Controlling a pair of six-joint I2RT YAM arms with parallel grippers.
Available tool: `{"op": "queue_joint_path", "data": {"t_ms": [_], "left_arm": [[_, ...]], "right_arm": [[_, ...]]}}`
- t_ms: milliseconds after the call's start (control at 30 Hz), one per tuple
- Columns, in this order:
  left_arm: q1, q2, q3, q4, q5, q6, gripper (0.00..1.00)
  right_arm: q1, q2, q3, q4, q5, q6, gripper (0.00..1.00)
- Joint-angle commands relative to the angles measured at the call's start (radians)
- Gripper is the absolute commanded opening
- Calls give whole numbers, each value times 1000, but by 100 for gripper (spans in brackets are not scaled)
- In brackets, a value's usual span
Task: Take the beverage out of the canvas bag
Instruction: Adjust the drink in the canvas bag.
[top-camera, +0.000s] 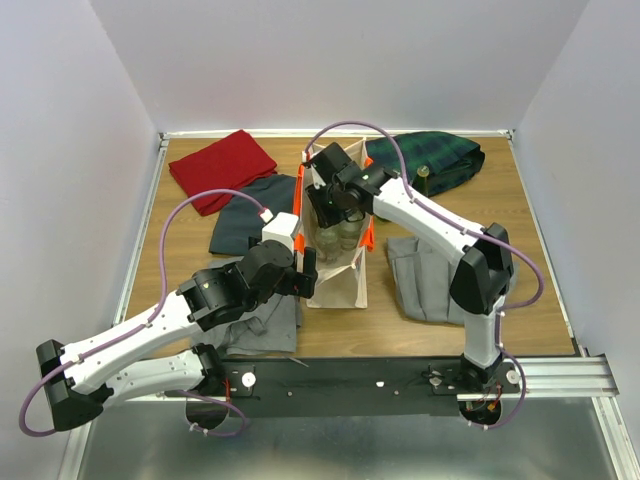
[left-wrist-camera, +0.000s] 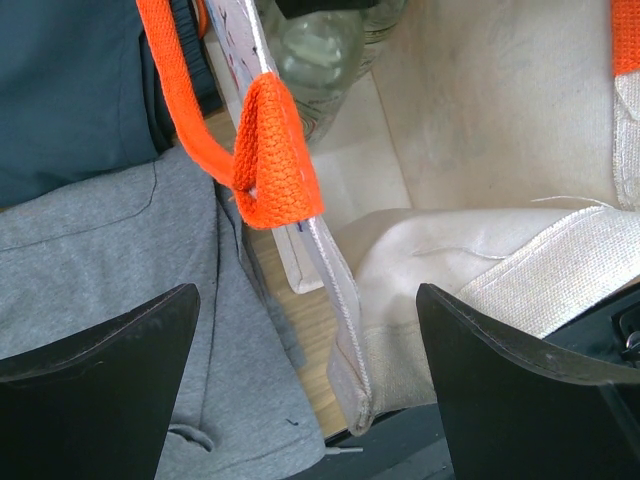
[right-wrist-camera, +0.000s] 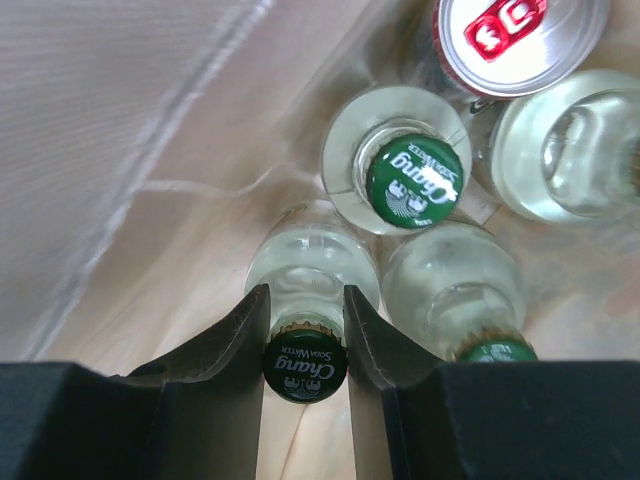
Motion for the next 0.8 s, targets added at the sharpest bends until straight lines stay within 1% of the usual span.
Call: {"op": "queue_joint_path", "data": {"t_ms": [0,100,167,233,300,333,533,633,767], "left_arm": [[-3,7,-14,-25,10,19,99],[-4,5,-14,-27,10,19,99],[-3,2,-13,-30,8,19,99],[-3,-2,-17,-28,7,17,99],[-4,-5,-19,-27,7,17,99],[-3,-7,-19,-28,7,16,99],[-4,-1,-16,-27,10,17,99],[-3,4,-14,-23,11,20,99],[-4,7,-13,-22,13,22,99]], "right_arm": [[9,38,6,56,-33,6,1],[8,47,6,54,-33,6,1],[9,50,6,51,-30,6,10],[8,53,6,50,-28,6,26],[9,52,6,47,-28,6,30],[9,50,8,45,-28,7,38],[9,42,12,33,-22,10,45],[9,38,5,33,-23,15,50],[9,33,-1,37,-20,15,52]]}}
